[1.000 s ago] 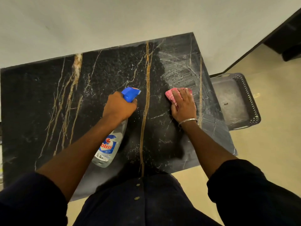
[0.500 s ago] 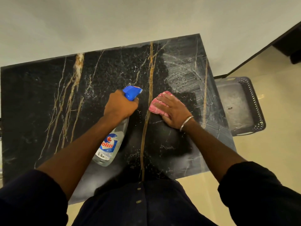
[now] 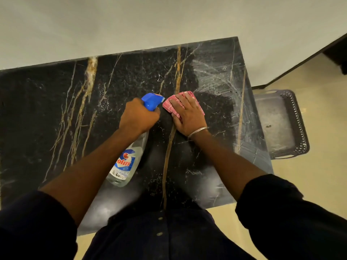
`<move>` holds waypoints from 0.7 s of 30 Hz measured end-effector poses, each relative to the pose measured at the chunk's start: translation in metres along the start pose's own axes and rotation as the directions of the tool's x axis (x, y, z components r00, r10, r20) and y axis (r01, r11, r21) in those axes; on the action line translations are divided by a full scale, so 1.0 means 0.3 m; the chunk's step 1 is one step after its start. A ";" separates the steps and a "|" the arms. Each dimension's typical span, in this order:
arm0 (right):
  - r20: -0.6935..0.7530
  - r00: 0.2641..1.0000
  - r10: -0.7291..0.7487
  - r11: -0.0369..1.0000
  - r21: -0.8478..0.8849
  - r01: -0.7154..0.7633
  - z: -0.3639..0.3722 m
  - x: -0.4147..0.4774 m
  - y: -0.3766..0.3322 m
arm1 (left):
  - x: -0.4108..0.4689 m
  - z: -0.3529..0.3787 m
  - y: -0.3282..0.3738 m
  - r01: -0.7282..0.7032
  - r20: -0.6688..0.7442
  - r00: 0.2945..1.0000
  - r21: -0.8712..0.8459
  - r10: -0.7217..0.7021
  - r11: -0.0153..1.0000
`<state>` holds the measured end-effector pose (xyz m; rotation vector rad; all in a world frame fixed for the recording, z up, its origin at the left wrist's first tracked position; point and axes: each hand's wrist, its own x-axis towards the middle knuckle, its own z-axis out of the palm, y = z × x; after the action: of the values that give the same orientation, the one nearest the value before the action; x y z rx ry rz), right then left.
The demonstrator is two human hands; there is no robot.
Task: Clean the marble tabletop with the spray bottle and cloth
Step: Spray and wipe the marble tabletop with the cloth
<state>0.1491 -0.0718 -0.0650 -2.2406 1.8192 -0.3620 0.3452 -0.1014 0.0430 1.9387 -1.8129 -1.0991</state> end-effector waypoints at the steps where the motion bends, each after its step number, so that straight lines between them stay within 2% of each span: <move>1: 0.028 0.997 -0.072 0.997 -0.021 0.073 -0.005 0.003 0.033 | 0.005 0.003 0.009 0.005 0.001 1.000 0.000 -0.005 1.000; 3: 0.066 0.992 -0.109 0.990 -0.080 0.114 -0.021 0.005 0.119 | 0.017 0.005 0.024 -0.002 0.018 1.000 -0.008 0.002 1.000; 4: 0.057 0.996 -0.062 0.993 -0.098 0.068 -0.033 0.005 0.164 | 0.024 0.004 0.029 -0.011 0.022 1.000 -0.010 0.011 1.000; 6: -0.033 0.990 0.134 0.986 -0.095 -0.136 -0.062 0.009 0.246 | 0.039 -0.002 0.042 -0.016 0.019 1.000 -0.015 0.016 1.000; 8: -0.115 0.934 0.338 0.936 -0.062 -0.346 -0.084 0.025 0.288 | 0.053 -0.009 0.054 -0.021 0.018 1.000 -0.030 0.022 0.999; 10: -0.127 0.862 0.491 0.865 -0.040 -0.500 -0.088 0.053 0.266 | 0.067 -0.016 0.060 -0.046 0.021 0.999 -0.050 0.047 0.998; 12: -0.148 0.791 0.594 0.798 -0.016 -0.602 -0.067 0.083 0.195 | 0.083 -0.019 0.062 -0.059 0.011 0.998 -0.062 0.060 0.996; 13: -0.162 0.779 0.606 0.789 -0.004 -0.614 -0.054 0.094 0.147 | 0.089 -0.018 0.065 -0.060 0.007 0.998 -0.065 0.061 0.996; 15: -0.137 0.835 0.533 0.844 0.013 -0.537 -0.022 0.112 0.048 | 0.103 -0.015 0.073 -0.059 0.000 0.998 -0.068 0.059 0.996; 18: -0.044 0.961 0.274 0.961 -0.018 -0.275 0.014 0.126 -0.049 | 0.127 -0.011 0.090 -0.035 -0.030 0.999 -0.051 0.034 0.998; 21: 0.002 0.993 0.121 0.993 -0.005 -0.121 -0.002 0.124 -0.001 | 0.149 -0.016 0.102 -0.041 -0.034 0.999 -0.028 0.040 0.999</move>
<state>0.1564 -0.1083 -0.0628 -2.1201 1.9456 -0.3328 0.3228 -0.1503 0.0510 1.8844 -1.8006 -1.0677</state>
